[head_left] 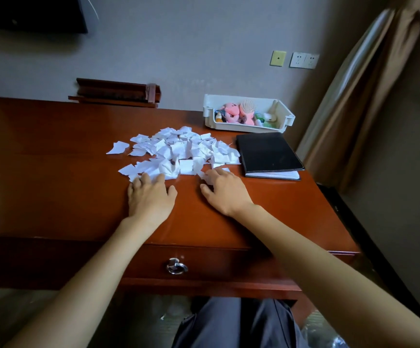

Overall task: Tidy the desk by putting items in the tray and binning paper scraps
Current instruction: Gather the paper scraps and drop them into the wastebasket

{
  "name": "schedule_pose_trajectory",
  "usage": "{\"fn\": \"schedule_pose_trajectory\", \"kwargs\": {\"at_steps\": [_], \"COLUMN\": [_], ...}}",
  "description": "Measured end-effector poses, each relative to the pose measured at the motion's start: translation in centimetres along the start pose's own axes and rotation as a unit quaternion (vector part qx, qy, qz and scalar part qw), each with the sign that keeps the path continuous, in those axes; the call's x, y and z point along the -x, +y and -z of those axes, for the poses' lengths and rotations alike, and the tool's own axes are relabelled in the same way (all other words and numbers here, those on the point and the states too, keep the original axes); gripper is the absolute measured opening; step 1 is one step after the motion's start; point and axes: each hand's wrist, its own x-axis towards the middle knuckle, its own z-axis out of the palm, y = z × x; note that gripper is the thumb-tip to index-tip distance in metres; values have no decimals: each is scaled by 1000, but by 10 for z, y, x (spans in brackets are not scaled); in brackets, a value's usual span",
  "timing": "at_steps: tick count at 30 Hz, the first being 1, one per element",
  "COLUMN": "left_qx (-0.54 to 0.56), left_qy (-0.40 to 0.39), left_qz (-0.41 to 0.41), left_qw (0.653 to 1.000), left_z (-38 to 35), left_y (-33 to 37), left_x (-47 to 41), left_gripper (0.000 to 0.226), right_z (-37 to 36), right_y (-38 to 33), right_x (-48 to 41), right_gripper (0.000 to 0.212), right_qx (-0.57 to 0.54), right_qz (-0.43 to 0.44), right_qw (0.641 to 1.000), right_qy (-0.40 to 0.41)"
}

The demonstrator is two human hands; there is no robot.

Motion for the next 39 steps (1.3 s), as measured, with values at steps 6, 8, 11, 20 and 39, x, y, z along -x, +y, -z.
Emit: {"fn": "schedule_pose_trajectory", "kwargs": {"at_steps": [6,8,11,20,39], "left_qx": [21,24,27,-16,258], "left_qy": [73,89,18,78,182], "left_qz": [-54,-29,21,-49,-65], "left_qw": [996,995,999,996,947], "left_z": [0,2,2,2,30], "left_y": [7,5,-3,3,26], "left_x": [28,20,0,-18,-30], "left_gripper": [54,67,83,42,25], "right_z": [1,0,-3,-6,22], "right_y": [2,3,4,0,12], "right_x": [10,6,-6,-35,-32], "right_gripper": [50,65,71,40,17], "right_qx": [29,19,1,34,-152], "right_qz": [-9,-37,-47,9,-94], "right_qw": [995,997,999,999,971], "right_qy": [98,67,-3,-26,160]}}
